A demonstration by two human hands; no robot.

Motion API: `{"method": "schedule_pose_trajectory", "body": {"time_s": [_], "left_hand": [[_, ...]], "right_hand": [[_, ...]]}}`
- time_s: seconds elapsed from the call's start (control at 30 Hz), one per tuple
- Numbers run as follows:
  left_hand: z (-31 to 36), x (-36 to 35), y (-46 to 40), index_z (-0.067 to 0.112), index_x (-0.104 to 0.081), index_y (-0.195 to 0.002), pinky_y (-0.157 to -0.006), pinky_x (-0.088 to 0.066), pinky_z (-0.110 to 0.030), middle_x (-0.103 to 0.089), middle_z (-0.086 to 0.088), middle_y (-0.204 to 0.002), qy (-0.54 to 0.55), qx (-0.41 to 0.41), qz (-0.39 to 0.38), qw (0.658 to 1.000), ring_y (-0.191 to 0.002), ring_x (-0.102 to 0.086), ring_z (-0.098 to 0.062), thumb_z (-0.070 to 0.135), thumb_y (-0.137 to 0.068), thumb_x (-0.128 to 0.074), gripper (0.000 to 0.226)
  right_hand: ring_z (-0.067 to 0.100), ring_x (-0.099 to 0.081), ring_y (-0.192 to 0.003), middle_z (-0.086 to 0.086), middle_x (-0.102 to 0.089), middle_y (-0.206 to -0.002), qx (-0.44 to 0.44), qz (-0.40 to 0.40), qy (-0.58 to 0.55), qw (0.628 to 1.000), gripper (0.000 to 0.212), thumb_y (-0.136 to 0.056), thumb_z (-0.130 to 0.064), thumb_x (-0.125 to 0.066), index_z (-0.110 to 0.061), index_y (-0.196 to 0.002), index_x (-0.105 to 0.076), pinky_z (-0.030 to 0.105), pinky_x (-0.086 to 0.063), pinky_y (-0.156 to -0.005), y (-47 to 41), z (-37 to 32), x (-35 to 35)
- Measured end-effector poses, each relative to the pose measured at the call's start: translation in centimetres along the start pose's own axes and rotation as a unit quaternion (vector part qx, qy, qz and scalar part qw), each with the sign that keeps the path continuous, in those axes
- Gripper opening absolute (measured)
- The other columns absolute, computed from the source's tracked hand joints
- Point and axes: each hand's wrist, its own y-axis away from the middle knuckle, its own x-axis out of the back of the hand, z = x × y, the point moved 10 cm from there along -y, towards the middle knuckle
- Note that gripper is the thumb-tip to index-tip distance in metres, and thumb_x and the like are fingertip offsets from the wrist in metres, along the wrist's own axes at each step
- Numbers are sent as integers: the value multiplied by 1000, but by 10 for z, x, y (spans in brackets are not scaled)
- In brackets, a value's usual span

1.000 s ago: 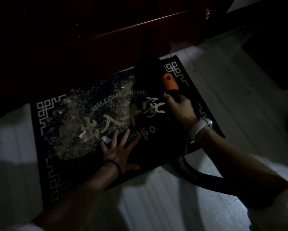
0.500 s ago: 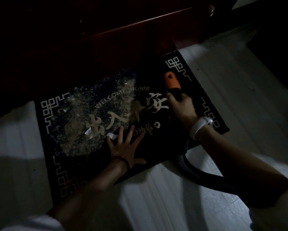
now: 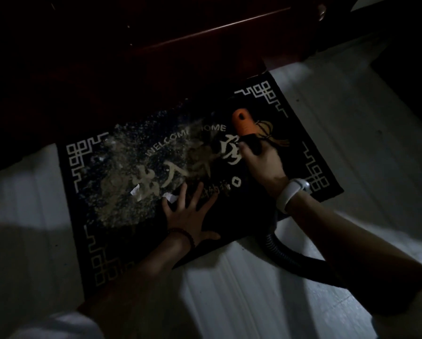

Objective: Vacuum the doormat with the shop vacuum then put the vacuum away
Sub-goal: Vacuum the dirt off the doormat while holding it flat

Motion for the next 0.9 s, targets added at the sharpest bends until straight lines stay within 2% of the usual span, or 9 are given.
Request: {"method": "schedule_pose_trajectory", "body": {"time_s": [0.13, 0.2, 0.4, 0.57, 0.63, 0.7, 0.73, 0.83, 0.9], "left_hand": [[-2, -8, 0, 49, 28, -133, -105, 2, -69, 31, 7, -150, -10, -8, 13, 1000, -139, 26, -33, 85, -64, -29, 97], [-1, -10, 3, 50, 34, -129, -105, 3, -68, 32, 5, -150, -16, -22, 22, 999, -137, 29, -31, 87, -54, -10, 95], [20, -21, 21, 46, 16, -141, -103, 5, -69, 39, 8, -141, 14, -40, 16, 999, -139, 26, -34, 76, -77, -40, 90], [27, -25, 24, 46, 22, -138, -103, 1, -70, 40, 7, -138, 14, -38, 39, 998, -141, 19, -37, 84, -69, -25, 91], [28, -16, 24, 42, 7, -143, -94, -17, -76, 13, 2, -152, 5, -38, 61, 997, -141, -10, -44, 84, -59, -15, 96], [21, -16, 23, 39, -28, -138, -76, -37, -74, -35, -1, -147, 11, -4, 51, 999, -123, -47, -44, 84, -57, -18, 93], [22, -14, 24, 39, -35, -133, -73, -39, -73, -43, -2, -142, 13, -6, 56, 998, -119, -52, -43, 84, -58, -20, 89], [28, -16, 18, 42, -12, -144, -94, -15, -78, 6, 2, -154, 17, -31, 61, 998, -141, -10, -42, 80, -71, -35, 86], [28, -18, 21, 44, 5, -143, -98, -7, -76, 23, 3, -147, 19, -43, 87, 995, -142, 5, -41, 78, -73, -39, 90]], "right_hand": [[0, -53, -44, -7, -55, -67, 87, -182, 52, 978, 16, -90, -34, -56, -20, -93, -49, 9, -37, -40, 40, -27, -66], [0, -51, -42, -8, -54, -63, 102, -193, 59, 974, 14, -89, -34, -57, -23, -86, -49, 10, -37, -39, 46, -31, -61], [-2, -50, -44, -7, -52, -63, 77, -3, 3, 997, 19, -89, -35, -58, -23, -76, -50, 13, -38, -42, 24, -24, 26], [14, -56, -66, 5, -60, -86, -10, 67, 10, 998, 35, -90, -39, -54, -10, -109, -56, 21, -43, -54, 5, -1, 50], [16, -57, -71, 7, -60, -88, -14, 44, 13, 999, 38, -90, -37, -55, -7, -113, -56, 23, -41, -57, 7, 1, 24], [5, -55, -56, 2, -58, -76, 19, -34, 16, 999, 29, -90, -34, -56, -9, -105, -56, 18, -39, -48, 20, -8, -15], [-2, -52, -47, -1, -56, -70, 38, -94, 17, 995, 22, -90, -31, -56, -11, -100, -54, 13, -37, -43, 31, -16, -36], [-1, -49, -41, -6, -54, -63, 79, -210, 67, 972, 16, -91, -30, -56, -16, -97, -52, 12, -37, -41, 57, -28, -66], [1, -50, -44, -5, -54, -62, 94, -159, 94, 978, 16, -89, -34, -57, -19, -85, -53, 15, -38, -45, 44, -33, -42]]}}
